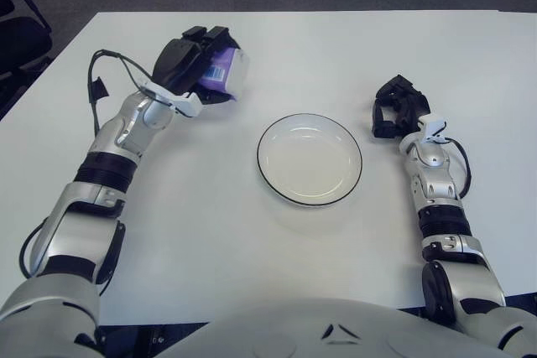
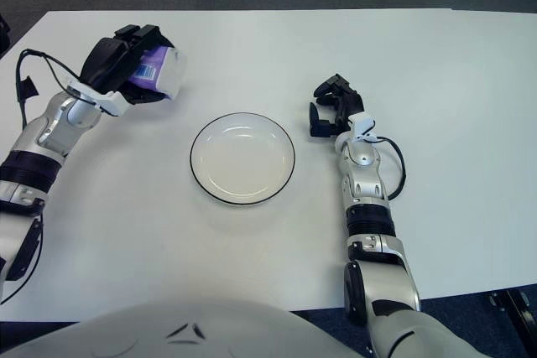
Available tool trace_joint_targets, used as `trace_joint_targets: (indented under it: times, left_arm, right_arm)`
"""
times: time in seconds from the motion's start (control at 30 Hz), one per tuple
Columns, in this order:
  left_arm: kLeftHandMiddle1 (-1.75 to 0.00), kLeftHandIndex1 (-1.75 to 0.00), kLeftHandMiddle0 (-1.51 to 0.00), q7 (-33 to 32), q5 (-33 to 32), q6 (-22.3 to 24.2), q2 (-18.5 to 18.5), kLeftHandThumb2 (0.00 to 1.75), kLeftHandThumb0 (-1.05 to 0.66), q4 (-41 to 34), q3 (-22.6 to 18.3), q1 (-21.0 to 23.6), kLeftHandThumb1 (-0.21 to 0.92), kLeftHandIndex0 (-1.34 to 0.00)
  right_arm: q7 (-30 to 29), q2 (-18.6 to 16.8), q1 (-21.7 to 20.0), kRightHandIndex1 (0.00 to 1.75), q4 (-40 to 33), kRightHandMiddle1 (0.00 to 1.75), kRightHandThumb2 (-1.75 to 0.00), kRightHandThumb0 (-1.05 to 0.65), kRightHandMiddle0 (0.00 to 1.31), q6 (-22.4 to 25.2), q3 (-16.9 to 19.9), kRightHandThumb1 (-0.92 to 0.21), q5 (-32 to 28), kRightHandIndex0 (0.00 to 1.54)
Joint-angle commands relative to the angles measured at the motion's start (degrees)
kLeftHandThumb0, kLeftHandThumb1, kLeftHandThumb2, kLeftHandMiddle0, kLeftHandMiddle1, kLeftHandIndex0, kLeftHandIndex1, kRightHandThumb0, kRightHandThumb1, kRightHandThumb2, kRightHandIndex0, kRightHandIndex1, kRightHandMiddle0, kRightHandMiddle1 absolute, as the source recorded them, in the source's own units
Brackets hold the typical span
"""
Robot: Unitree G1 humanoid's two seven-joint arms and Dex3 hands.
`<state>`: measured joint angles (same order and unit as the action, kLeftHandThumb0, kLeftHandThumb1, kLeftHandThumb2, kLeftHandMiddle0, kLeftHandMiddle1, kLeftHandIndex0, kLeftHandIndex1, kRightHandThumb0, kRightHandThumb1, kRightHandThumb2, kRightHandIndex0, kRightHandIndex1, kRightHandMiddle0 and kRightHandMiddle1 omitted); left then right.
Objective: Put the tissue paper into the plate.
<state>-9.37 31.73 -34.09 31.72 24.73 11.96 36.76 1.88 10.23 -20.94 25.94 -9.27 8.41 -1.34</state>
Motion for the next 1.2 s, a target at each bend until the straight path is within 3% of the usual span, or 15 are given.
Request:
trace_joint_targets:
  times: [0.0, 0.47, 0.87, 1.17]
  left_arm:
    - [-1.75, -1.75, -1.33, 1.73, -1.48, -1.24, -1.52, 1.41, -0.06, -3.13, -0.09, 2.2, 0.25, -1.11]
    - [-1.75, -1.75, -1.33, 7.13, -4.05, -3.12, -9.51, 1.39, -0.07, -9.39, 2.27, 4.65, 0.26, -1.1]
    - [-1.75, -1.75, -1.32, 12.3, -5.05, -5.89, -13.85, 1.41, -0.04, -11.11, 4.66, 6.76, 0.23, -1.09]
    - [-1.75, -1.75, -1.27, 20.71, -11.14, -6.48, -15.7, 1.41, -0.04, -12.54, 7.5, 6.26, 0.22, -1.05]
  right_arm:
    - [0.35, -1.51, 7.27, 1.68, 5.67, 1.75, -1.51, -0.01, 0.48, 3.22, -0.67, -0.15, 0.01, 0.79]
    - [0.68, -1.74, 7.42, 1.67, 5.01, 1.75, -1.5, -0.01, 0.48, 4.08, -0.66, -0.15, -0.41, 0.79]
    - [0.63, -1.81, 8.02, 1.7, 3.92, 1.75, -1.51, -0.01, 0.48, 4.25, -1.14, -0.15, -0.02, 0.78]
    - [0.5, -2.17, 8.75, 1.73, 2.32, 1.75, -1.52, -0.01, 0.48, 4.45, -1.77, -0.15, 0.08, 0.77]
